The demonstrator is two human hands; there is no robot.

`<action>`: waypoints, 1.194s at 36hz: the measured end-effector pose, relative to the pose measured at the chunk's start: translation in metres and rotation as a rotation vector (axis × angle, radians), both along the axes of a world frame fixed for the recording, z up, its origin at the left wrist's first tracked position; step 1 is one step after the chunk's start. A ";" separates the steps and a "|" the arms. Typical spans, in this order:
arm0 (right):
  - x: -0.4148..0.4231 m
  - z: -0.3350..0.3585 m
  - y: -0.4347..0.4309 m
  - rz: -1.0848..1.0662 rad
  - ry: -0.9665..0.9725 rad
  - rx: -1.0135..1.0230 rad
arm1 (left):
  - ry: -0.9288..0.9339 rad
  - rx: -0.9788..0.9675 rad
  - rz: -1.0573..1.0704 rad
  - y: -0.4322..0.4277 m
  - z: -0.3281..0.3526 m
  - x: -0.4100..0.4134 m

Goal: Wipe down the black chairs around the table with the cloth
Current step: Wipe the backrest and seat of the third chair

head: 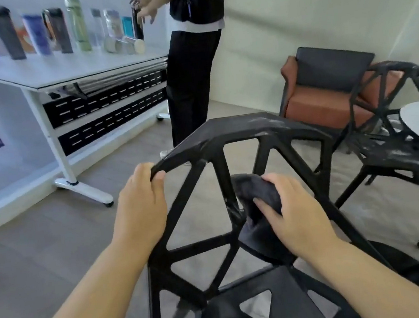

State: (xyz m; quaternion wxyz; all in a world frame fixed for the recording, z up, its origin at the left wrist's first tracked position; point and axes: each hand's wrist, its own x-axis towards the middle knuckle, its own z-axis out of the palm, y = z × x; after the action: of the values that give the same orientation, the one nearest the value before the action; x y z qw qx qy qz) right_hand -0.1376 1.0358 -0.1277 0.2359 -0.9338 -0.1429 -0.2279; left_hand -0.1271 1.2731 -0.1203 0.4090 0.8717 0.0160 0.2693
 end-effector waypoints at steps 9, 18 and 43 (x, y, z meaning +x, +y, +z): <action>0.030 0.025 0.022 -0.032 -0.377 0.180 | -0.168 -0.184 0.009 -0.009 -0.028 -0.006; 0.083 0.044 0.066 -0.252 -0.120 0.157 | -0.175 -0.298 -0.036 -0.007 -0.034 -0.007; 0.068 0.014 0.111 0.093 -0.440 0.057 | -0.099 -0.131 -0.080 0.020 -0.025 -0.012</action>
State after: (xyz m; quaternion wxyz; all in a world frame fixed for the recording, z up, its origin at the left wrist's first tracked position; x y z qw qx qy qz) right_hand -0.0693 1.1471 -0.1136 0.2354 -0.8470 -0.2275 -0.4189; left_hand -0.1387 1.2936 -0.1448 0.4759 0.8287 -0.0215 0.2938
